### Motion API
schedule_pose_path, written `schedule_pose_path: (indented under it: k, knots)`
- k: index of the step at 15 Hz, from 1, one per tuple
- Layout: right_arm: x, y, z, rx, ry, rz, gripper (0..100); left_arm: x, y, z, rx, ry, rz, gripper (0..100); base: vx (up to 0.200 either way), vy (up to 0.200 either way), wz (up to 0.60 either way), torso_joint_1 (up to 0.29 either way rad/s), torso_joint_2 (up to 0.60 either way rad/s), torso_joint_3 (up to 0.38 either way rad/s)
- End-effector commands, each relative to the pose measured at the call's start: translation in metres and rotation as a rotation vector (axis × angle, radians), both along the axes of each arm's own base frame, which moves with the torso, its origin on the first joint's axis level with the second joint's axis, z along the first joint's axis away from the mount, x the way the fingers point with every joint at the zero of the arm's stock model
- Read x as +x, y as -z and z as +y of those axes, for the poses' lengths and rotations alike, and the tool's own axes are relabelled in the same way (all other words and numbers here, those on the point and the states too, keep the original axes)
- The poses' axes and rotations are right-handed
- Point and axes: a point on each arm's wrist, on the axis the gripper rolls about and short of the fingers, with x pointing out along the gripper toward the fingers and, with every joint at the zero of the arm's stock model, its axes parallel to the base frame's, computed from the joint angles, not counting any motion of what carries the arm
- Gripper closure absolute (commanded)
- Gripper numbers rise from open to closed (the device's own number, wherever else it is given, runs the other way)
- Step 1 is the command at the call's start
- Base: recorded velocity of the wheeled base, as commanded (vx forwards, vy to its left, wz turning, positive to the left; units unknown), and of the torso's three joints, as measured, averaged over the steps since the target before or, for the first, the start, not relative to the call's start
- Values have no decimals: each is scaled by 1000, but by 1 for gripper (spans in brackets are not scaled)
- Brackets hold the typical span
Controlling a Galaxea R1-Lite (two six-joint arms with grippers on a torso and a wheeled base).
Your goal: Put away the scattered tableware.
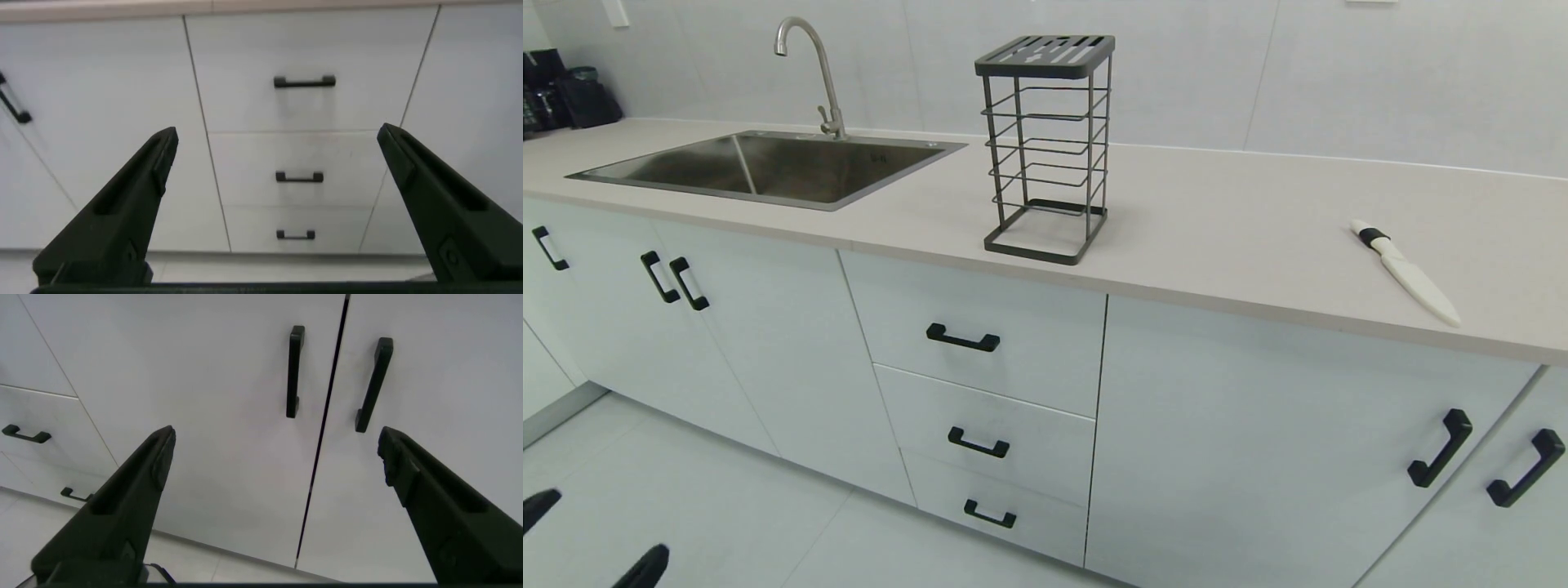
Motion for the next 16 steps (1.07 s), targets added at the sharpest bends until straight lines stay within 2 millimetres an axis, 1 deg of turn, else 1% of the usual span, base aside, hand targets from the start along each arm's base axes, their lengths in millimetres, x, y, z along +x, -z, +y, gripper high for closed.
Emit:
schedule_pose_path:
  k: [1, 3, 4, 7, 9, 11, 16]
  knots:
    - [0, 0, 0, 0, 0, 2, 0, -35, 27, 2, -2, -34, -80, 0, 0, 0, 0, 0, 0, 0]
    - [0, 0, 0, 0, 0, 2, 0, -38, 43, 1, -3, -63, -5, 0, 0, 0, 0, 0, 0, 0]
    - [0, 0, 0, 0, 0, 2, 0, -39, 44, 1, -7, -63, 17, 0, 0, 0, 0, 0, 0, 0]
    - [0, 0, 0, 0, 0, 2, 0, -38, 44, 2, -14, -85, 5, 0, 0, 0, 0, 0, 0, 0]
    - [0, 0, 0, 0, 0, 0, 0, -38, 45, 5, -6, -242, 19, 0, 0, 0, 0, 0, 0, 0]
    - [0, 0, 0, 0, 0, 2, 0, -38, 48, 5, -27, -244, 53, 0, 0, 0, 0, 0, 0, 0]
    - [0, 0, 0, 0, -7, -1, 0, -38, 49, 5, -28, -237, 55, 0, 0, 0, 0, 0, 0, 0]
